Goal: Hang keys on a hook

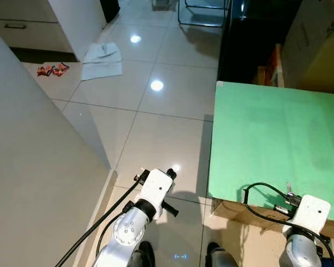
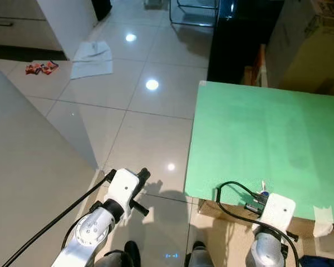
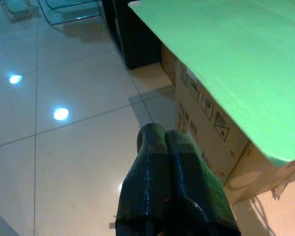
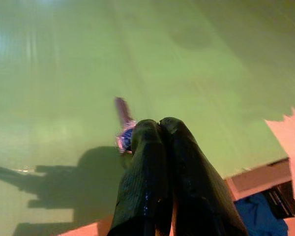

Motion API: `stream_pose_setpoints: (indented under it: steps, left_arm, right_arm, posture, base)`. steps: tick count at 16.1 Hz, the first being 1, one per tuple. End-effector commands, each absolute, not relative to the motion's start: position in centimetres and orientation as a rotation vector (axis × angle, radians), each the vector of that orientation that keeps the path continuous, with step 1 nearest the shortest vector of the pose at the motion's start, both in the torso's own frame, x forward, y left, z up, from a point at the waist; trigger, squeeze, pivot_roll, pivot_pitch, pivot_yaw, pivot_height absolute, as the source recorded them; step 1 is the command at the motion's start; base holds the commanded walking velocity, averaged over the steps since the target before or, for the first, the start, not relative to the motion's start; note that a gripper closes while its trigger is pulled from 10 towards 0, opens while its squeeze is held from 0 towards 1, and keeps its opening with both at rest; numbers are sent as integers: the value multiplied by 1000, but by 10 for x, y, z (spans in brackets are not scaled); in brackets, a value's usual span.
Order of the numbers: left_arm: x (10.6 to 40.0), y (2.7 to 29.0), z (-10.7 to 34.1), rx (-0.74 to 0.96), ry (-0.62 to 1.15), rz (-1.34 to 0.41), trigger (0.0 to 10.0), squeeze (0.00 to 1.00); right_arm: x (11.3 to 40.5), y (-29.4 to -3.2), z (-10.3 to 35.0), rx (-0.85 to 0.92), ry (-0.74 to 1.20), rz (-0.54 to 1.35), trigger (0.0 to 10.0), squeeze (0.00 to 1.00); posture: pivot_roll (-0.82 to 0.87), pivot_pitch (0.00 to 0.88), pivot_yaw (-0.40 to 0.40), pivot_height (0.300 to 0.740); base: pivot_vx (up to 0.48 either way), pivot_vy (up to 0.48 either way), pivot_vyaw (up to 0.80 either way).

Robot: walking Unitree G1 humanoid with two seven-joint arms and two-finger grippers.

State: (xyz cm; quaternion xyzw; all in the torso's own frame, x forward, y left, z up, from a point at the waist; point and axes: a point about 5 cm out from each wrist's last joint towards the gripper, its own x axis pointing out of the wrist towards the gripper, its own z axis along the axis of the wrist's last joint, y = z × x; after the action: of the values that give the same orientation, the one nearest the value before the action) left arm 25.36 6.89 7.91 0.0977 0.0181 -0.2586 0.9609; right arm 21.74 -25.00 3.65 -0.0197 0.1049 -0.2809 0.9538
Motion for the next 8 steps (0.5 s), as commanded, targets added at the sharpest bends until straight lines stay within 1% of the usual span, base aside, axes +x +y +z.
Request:
stream_pose_setpoints:
  steps: [1,2,3,6,8]
  left_arm:
    - [251,70,74,200,64,-518,10000,0]
    - [251,71,74,201,64,-517,10000,0]
    - [251,72,74,202,64,-516,10000,0]
    - [251,73,74,206,64,-514,10000,0]
    - [250,75,74,210,64,-511,10000,0]
  right_arm:
    - [212,-251,29,-58,263,-584,0,0]
    - [214,-253,24,-69,296,-574,2039,0]
    - [215,-255,23,-53,299,-575,10000,1000]
    - [221,-271,19,6,318,-622,10000,1000]
    - [224,-274,18,9,322,-621,10000,1000]
  posture:
    - [-210,290,79,740]
    - [-210,290,79,740]
    - [-205,289,80,740]
    - [-196,288,81,740]
    - [-187,283,82,740]
  base:
    - [0,0,0]
    - [0,0,0]
    - [0,0,0]
    - [0,0,0]
    - [0,0,0]
